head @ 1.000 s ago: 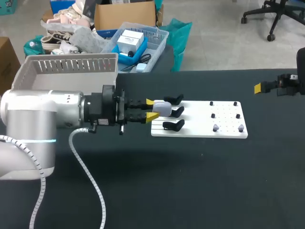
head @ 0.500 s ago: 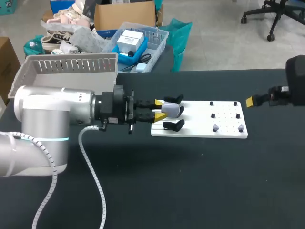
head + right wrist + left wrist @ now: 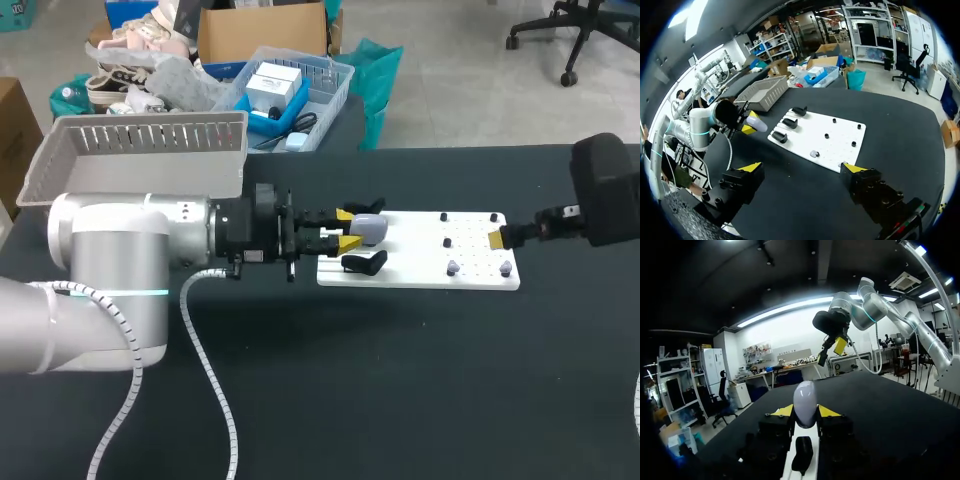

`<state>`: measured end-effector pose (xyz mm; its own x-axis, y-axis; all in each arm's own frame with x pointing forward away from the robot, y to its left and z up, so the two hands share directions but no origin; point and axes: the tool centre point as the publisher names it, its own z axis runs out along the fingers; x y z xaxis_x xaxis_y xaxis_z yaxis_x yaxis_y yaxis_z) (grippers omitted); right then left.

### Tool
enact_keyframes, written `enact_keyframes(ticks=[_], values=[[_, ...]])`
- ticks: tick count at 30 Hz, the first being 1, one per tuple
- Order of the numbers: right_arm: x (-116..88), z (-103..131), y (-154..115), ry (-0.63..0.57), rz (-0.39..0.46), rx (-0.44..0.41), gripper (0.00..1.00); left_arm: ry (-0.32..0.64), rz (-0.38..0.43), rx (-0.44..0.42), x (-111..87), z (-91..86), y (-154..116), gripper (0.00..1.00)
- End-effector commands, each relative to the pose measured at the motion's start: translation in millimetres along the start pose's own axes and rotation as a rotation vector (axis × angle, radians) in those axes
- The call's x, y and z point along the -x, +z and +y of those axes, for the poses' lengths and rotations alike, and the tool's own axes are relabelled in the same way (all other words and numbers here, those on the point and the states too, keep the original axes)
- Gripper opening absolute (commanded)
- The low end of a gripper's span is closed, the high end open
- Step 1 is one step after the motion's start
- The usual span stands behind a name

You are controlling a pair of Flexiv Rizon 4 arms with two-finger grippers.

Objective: Pick up each earbud case from the left stands, insert the matching earbuds, close the lid, and place the case in the box.

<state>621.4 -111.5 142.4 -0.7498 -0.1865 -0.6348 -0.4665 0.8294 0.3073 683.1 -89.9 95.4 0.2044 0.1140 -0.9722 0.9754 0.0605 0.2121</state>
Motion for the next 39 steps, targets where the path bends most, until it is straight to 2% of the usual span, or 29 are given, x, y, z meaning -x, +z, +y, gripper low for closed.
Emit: enact_keyframes(ticks=[1, 12, 31, 39], values=[[2.7, 10.9, 10.2, -0.005, 0.009, -0.107, 1.0, 0.0, -0.009, 0.012, -0.9, -2.1, 2.3, 0.0], [6.8, 31.6, 32.4, -0.021, 0.038, -0.057, 1.0, -0.026, -0.036, -0.023, 0.9, -5.7, 9.5, 0.0], [3.4, 64.4, 64.6, -0.002, 0.1, 0.034, 1.0, -0.052, -0.043, -0.017, -2.7, -5.7, 12.1, 0.0], [9.6, 76.6, 78.5, -0.02, 0.122, 0.056, 1.0, -0.052, -0.043, -0.017, -2.7, -5.7, 12.1, 0.0]])
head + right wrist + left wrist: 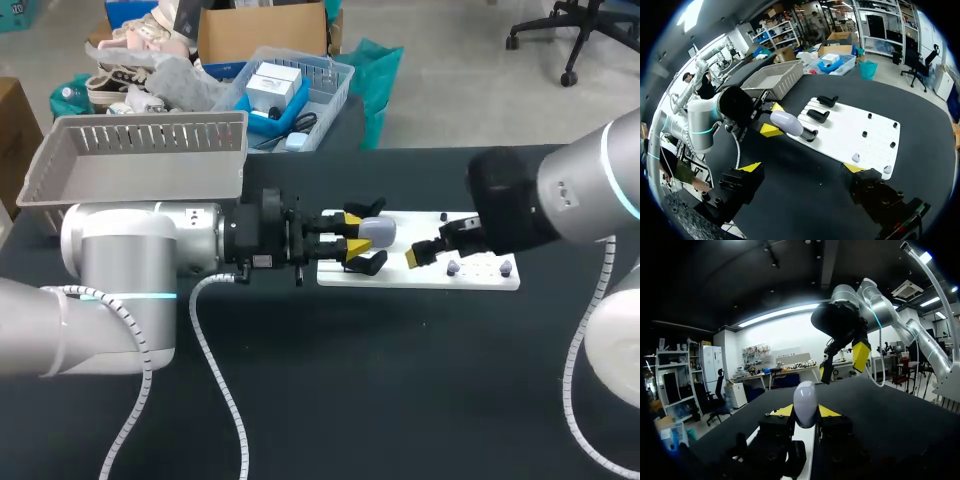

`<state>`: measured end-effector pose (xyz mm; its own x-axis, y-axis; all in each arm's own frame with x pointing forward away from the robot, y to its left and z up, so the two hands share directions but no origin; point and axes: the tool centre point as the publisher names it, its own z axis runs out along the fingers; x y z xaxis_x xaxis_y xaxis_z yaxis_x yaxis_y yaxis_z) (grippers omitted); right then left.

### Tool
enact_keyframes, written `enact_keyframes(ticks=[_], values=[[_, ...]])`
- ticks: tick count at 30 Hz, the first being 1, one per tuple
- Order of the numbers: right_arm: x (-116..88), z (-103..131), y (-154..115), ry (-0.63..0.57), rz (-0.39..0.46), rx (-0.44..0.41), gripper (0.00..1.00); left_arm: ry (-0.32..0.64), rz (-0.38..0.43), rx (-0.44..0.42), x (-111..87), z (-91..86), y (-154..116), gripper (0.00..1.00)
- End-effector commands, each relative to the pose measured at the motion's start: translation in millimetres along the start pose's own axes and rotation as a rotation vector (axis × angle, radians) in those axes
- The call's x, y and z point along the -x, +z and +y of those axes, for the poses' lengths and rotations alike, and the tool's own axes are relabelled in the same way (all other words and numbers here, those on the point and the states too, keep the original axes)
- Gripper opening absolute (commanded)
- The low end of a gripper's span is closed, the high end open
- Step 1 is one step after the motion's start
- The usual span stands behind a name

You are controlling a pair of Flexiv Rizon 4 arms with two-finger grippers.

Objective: Pick up each earbud case from the left stands, insert the matching earbuds, close the lid, and place the case in the box.

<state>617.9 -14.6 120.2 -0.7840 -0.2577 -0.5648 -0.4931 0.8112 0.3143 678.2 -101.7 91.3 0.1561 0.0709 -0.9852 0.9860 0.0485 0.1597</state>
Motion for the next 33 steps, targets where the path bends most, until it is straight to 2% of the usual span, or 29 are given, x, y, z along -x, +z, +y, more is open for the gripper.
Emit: enact_keyframes(ticks=[1, 19, 33], values=[[11.1, 1.6, 14.5, -0.002, 0.021, 0.033, 1.0, 0.001, -0.003, 0.0, -1.1, 0.8, 0.3, 0.0], [26.0, -3.0, 41.7, 0.006, 0.049, 0.031, 1.0, 0.001, -0.003, 0.0, -1.1, 0.8, 0.3, 0.0], [30.9, -8.7, 46.7, 0.019, 0.043, 0.01, 1.0, 0.001, -0.003, 0.0, -1.1, 0.8, 0.3, 0.0]])
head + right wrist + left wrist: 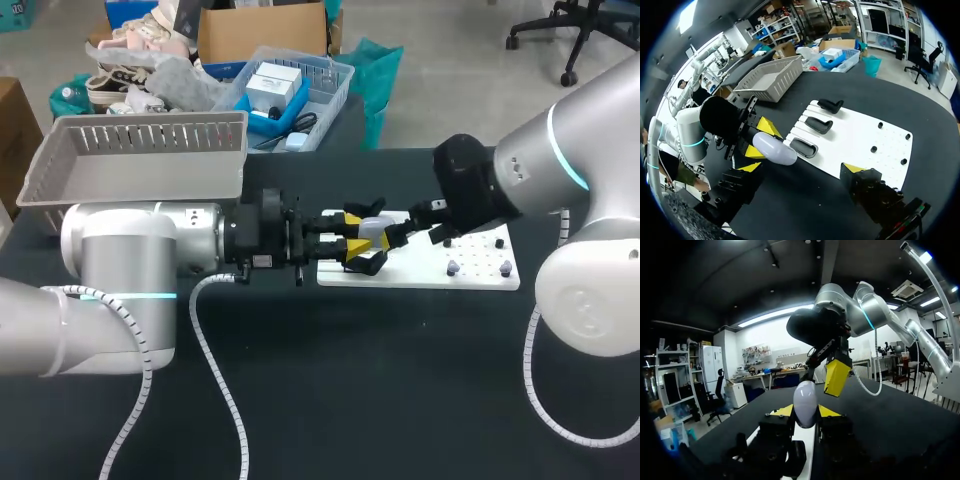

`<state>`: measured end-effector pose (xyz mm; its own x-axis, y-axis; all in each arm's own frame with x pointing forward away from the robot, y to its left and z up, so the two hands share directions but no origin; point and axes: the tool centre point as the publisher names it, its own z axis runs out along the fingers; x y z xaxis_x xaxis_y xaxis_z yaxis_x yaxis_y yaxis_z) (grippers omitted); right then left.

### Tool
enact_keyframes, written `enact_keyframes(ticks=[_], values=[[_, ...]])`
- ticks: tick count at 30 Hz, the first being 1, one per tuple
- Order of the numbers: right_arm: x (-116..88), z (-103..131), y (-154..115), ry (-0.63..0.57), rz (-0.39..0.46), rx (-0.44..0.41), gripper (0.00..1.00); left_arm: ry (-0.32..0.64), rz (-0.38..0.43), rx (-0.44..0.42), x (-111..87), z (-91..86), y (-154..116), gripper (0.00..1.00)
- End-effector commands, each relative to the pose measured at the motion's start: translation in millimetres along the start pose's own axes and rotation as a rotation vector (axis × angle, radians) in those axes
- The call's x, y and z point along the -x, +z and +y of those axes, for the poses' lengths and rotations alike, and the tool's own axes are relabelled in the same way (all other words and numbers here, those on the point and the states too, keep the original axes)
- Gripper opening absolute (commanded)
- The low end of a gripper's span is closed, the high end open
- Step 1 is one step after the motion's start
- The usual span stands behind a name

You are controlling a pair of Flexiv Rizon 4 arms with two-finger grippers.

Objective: Pick up each earbud case from the left stands, insert the matching earbuds, close the lid, and place the case in the box.

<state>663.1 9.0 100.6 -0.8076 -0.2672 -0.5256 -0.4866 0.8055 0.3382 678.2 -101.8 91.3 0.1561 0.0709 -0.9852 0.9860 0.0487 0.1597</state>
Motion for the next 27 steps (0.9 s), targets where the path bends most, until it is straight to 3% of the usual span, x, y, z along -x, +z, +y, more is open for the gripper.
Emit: enact_keyframes(ticks=[1, 27], values=[[0.7, 0.2, 2.4, 0.003, 0.0, -0.01, 1.0, 0.001, -0.003, -0.001, -1.1, 0.7, 0.3, 0.0], [6.0, -2.8, 3.0, 0.015, -0.008, -0.022, 1.0, 0.001, -0.003, -0.001, -1.1, 0.7, 0.3, 0.0]])
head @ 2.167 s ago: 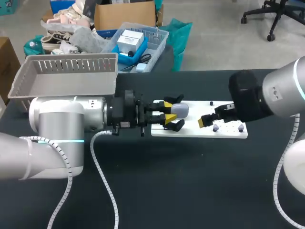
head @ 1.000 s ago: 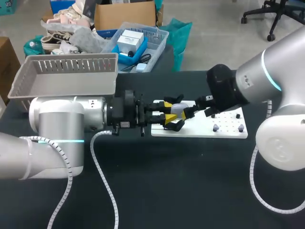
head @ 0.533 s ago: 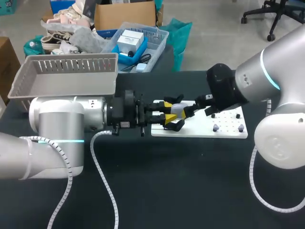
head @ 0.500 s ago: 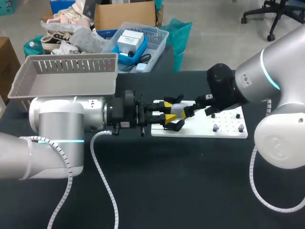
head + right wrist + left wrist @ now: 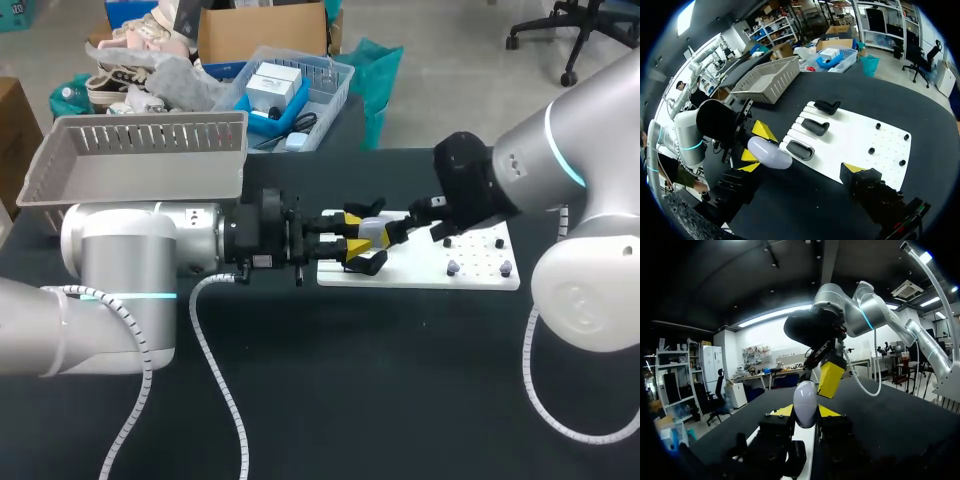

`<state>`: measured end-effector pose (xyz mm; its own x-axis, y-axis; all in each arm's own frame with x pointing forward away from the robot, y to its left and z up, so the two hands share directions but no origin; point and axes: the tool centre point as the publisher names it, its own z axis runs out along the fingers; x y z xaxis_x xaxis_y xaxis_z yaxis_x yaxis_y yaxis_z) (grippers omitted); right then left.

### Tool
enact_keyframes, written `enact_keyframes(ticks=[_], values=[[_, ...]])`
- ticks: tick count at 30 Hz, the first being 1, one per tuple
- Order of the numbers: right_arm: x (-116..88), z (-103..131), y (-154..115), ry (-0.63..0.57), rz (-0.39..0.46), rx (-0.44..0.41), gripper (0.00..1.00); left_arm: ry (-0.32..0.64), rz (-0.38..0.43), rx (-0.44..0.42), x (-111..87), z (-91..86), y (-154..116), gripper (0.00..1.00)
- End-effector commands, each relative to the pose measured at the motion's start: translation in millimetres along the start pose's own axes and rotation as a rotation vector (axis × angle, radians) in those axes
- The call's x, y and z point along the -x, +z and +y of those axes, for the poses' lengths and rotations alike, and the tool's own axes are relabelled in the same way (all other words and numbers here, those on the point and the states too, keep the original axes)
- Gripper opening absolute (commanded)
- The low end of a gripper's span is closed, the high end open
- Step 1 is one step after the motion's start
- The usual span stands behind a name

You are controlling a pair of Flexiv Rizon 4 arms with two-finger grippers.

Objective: Pick up each earbud case from the left stands, insert the matching earbuds, close the lid, and place the case in the box.

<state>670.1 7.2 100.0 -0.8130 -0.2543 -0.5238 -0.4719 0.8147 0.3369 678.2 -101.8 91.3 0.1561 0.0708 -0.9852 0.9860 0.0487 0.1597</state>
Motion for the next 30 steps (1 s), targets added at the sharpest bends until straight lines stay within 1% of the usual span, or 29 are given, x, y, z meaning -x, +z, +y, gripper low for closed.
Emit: enact_keyframes(ticks=[1, 12, 16, 21, 24, 25, 28, 30], values=[[1.4, 2.6, 0.5, 0.0, -0.005, -0.011, 1.0, 0.001, -0.003, -0.001, -1.0, 0.7, 0.3, 0.0], [7.2, 2.6, -5.4, -0.009, -0.022, -0.024, 1.0, 0.001, -0.003, -0.001, -1.0, 0.7, 0.3, 0.0], [13.9, 2.5, -9.7, -0.021, -0.035, -0.037, 1.0, 0.001, -0.003, -0.001, -1.0, 0.7, 0.3, 0.0], [23.4, 2.8, -20.8, -0.031, -0.089, -0.049, 1.0, 0.001, -0.003, -0.001, -1.0, 0.7, 0.3, 0.0], [24.7, -3.5, -29.9, -0.025, -0.125, -0.078, 1.0, 0.001, -0.003, -0.001, -1.0, 0.7, 0.3, 0.0], [24.4, -7.5, -33.3, -0.024, -0.135, -0.103, 1.0, 0.001, -0.003, -0.001, -1.0, 0.7, 0.3, 0.0], [22.8, -24.1, -43.9, -0.008, -0.151, -0.156, 1.0, 0.001, -0.003, -0.001, -1.0, 0.7, 0.3, 0.0], [21.4, -37.3, -49.7, 0.006, -0.154, -0.21, 1.0, 0.001, -0.003, -0.001, -1.0, 0.7, 0.3, 0.0]])
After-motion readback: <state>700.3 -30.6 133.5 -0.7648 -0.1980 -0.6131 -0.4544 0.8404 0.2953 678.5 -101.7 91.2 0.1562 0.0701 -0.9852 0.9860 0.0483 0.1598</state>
